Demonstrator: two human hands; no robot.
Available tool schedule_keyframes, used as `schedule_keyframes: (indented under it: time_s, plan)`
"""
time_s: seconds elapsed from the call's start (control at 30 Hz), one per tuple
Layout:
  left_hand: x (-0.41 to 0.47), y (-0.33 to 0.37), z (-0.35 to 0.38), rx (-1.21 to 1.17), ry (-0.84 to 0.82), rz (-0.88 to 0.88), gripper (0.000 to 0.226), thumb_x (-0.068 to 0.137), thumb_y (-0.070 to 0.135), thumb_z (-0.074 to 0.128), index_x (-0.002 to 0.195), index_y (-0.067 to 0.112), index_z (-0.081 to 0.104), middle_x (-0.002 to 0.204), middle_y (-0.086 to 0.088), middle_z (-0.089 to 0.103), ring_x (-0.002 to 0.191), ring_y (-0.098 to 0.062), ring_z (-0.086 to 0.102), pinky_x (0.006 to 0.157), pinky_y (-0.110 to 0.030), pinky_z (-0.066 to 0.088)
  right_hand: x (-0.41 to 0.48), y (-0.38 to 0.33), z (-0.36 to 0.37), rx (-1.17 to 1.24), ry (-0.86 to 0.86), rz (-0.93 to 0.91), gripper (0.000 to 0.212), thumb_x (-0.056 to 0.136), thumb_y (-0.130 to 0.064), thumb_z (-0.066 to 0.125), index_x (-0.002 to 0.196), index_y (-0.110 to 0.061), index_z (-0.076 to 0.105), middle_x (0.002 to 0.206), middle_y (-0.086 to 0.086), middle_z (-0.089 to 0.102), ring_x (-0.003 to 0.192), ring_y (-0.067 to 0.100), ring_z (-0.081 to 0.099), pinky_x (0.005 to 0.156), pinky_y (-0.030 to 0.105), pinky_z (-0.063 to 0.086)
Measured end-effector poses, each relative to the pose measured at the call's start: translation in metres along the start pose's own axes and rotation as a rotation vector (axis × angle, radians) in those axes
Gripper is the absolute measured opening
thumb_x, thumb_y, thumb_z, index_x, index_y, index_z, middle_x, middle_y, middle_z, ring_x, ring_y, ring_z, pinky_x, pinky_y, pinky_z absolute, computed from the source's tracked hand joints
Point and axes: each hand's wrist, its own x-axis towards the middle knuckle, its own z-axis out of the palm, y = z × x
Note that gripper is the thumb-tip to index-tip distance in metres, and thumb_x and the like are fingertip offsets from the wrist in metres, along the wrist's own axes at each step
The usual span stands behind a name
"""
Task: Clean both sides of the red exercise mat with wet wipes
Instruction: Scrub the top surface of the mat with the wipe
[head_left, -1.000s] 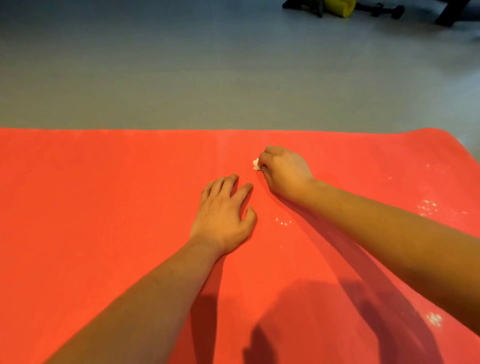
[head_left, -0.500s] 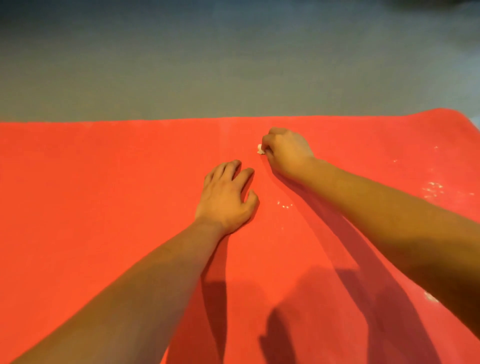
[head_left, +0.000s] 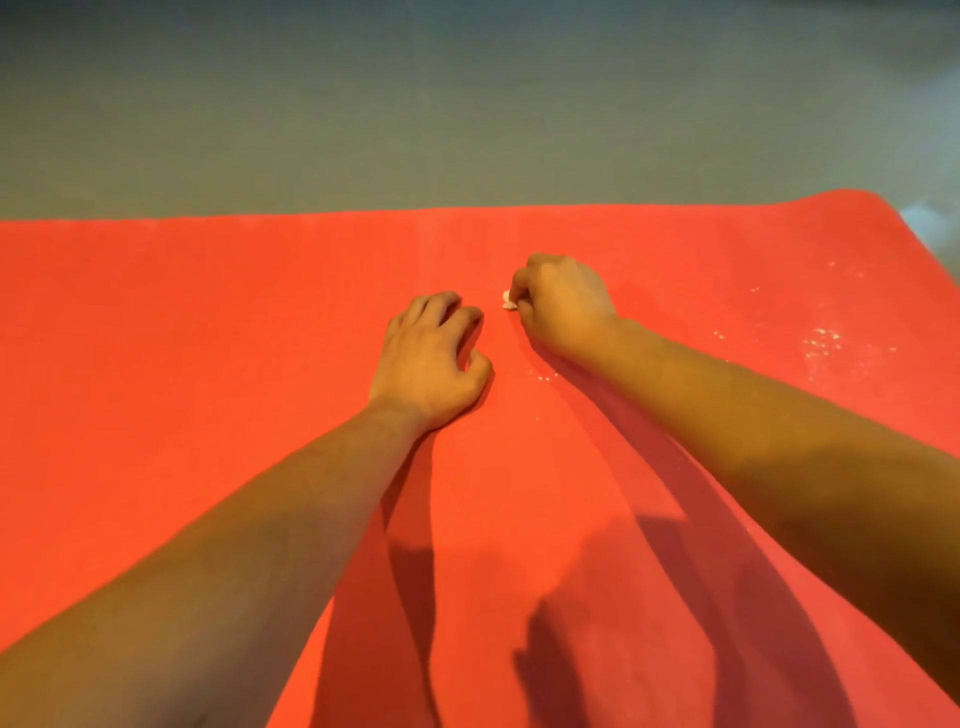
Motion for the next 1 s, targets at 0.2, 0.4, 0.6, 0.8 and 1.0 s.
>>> schedule_keyframes:
  time_s: [0.2,0.4,0.6,0.8,1.0]
  plan:
    - [0.0,0.0,-0.001,-0.007,0.002,0.002,0.056,0.077,0.045,0.05,0.129,0.029,0.063,0.139,0.0,0.056,0.131,-0.025,0.048,0.103,-0.044,0.044,-0.056,-0.014,-0.014,0.022,-0.039,-0.121,0.021,0.084,-0.018,0.056,0.093,-0.022,0.074,0.092,0.0,0.063,0.088,0.031,0.065,0.065,0.039,0.049]
    - [0.0,0.0,0.001,-0.011,0.036,0.004,0.055,0.076,0.045,0.053,0.127,0.029,0.066,0.135,0.001,0.057,0.126,-0.025,0.05,0.101,-0.044,0.045,-0.143,-0.024,-0.025,0.092,-0.059,-0.272,0.012,0.087,-0.019,0.062,0.093,-0.025,0.07,0.088,-0.005,0.059,0.086,0.021,0.06,0.064,0.035,0.047]
    - [0.0,-0.002,0.001,-0.007,0.05,0.045,0.046,0.076,0.04,0.056,0.119,0.028,0.068,0.123,0.002,0.058,0.115,-0.025,0.053,0.091,-0.042,0.046,-0.062,-0.014,-0.013,0.011,-0.045,-0.083,0.022,0.084,-0.018,0.057,0.095,-0.024,0.075,0.094,0.002,0.065,0.09,0.033,0.065,0.067,0.039,0.05]
    - [0.0,0.0,0.0,0.054,0.005,0.071,0.039,0.081,0.04,0.052,0.11,0.02,0.07,0.111,-0.002,0.063,0.105,-0.028,0.056,0.082,-0.044,0.052,-0.062,-0.026,-0.018,-0.026,-0.09,-0.012,0.022,0.086,-0.015,0.057,0.097,-0.021,0.075,0.098,0.004,0.066,0.09,0.034,0.066,0.067,0.038,0.048]
    - [-0.002,0.011,-0.01,0.105,-0.077,0.043,0.041,0.086,0.039,0.045,0.113,0.02,0.07,0.114,-0.004,0.063,0.11,-0.029,0.056,0.08,-0.042,0.053,-0.164,-0.04,-0.03,0.062,-0.093,-0.2,0.013,0.087,-0.018,0.059,0.092,-0.021,0.071,0.089,-0.002,0.06,0.089,0.024,0.06,0.068,0.035,0.045]
